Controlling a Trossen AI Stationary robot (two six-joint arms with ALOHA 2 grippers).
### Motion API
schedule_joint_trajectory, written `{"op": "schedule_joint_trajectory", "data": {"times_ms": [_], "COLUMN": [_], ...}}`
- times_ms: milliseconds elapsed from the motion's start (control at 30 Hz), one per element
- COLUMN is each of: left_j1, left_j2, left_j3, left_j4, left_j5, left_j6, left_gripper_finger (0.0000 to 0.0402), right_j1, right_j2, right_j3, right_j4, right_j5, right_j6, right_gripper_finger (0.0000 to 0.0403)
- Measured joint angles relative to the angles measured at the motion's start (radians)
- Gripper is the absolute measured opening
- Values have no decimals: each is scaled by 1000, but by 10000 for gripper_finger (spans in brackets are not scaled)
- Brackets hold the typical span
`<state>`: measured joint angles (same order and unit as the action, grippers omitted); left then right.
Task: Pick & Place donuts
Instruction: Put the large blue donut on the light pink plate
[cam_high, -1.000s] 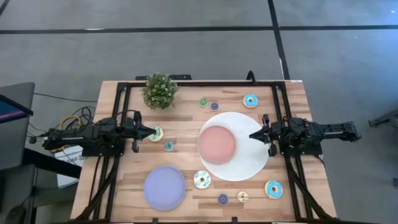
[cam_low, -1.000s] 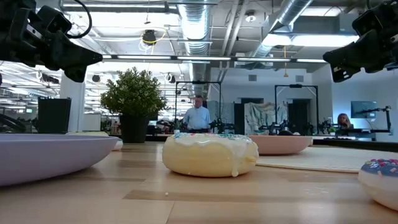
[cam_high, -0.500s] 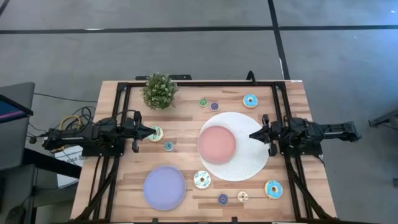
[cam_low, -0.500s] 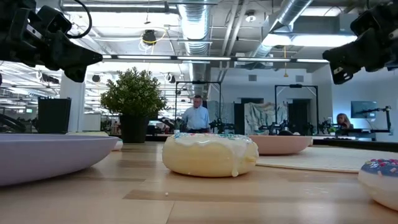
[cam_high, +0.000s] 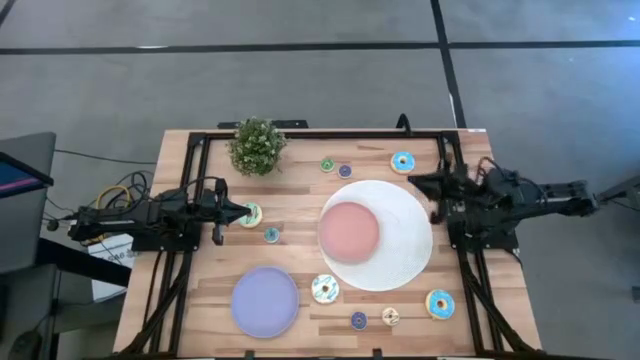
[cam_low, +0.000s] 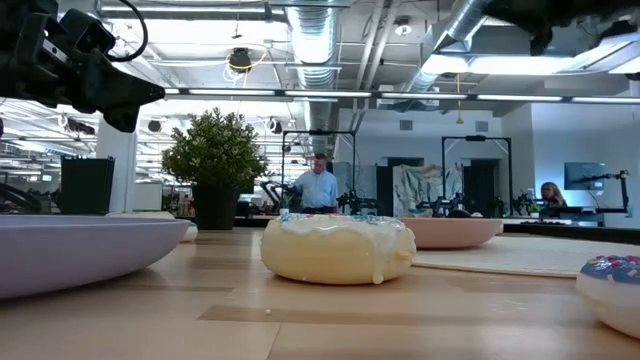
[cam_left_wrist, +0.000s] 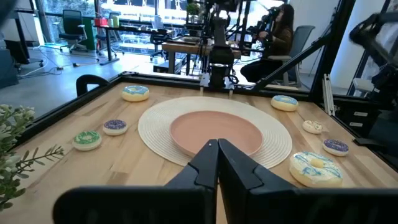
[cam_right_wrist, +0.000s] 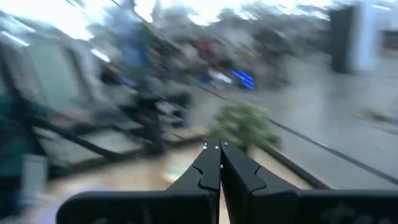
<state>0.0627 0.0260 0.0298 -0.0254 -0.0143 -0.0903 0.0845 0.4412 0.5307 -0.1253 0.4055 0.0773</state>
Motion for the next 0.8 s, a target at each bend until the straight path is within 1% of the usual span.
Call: {"op": "schedule_joint_trajectory", "data": {"times_ms": [67, 133, 200, 267, 367, 500, 567, 667, 733, 800], "left_j1": [0, 0, 0, 0, 0, 0, 0, 0, 0, 0], "left_j2": [0, 0, 0, 0, 0, 0, 0, 0, 0, 0], "left_j3": [0, 0, 0, 0, 0, 0, 0, 0, 0, 0], "left_j4": [0, 0, 0, 0, 0, 0, 0, 0, 0, 0], "left_j5": [0, 0, 0, 0, 0, 0, 1, 1, 1, 1], "left_j6": [0, 0, 0, 0, 0, 0, 0, 0, 0, 0], "left_gripper_finger": [0, 0, 0, 0, 0, 0, 0, 0, 0, 0], "right_j1": [-30, -79, -148, -219, -324, -450, -510, -596, -652, -698], "right_j2": [118, 230, 323, 407, 507, 598, 636, 696, 743, 783], "right_j3": [113, 221, 314, 395, 481, 529, 530, 530, 530, 530], "right_j4": [-125, -239, -364, -466, -575, -654, -692, -746, -768, -769], "right_j5": [97, 161, 171, 157, 99, -4, -57, -142, -198, -228], "right_j6": [28, 95, 182, 282, 407, 499, 543, 596, 604, 599], "right_gripper_finger": [0, 0, 0, 0, 0, 10, 27, 65, 94, 123]}}
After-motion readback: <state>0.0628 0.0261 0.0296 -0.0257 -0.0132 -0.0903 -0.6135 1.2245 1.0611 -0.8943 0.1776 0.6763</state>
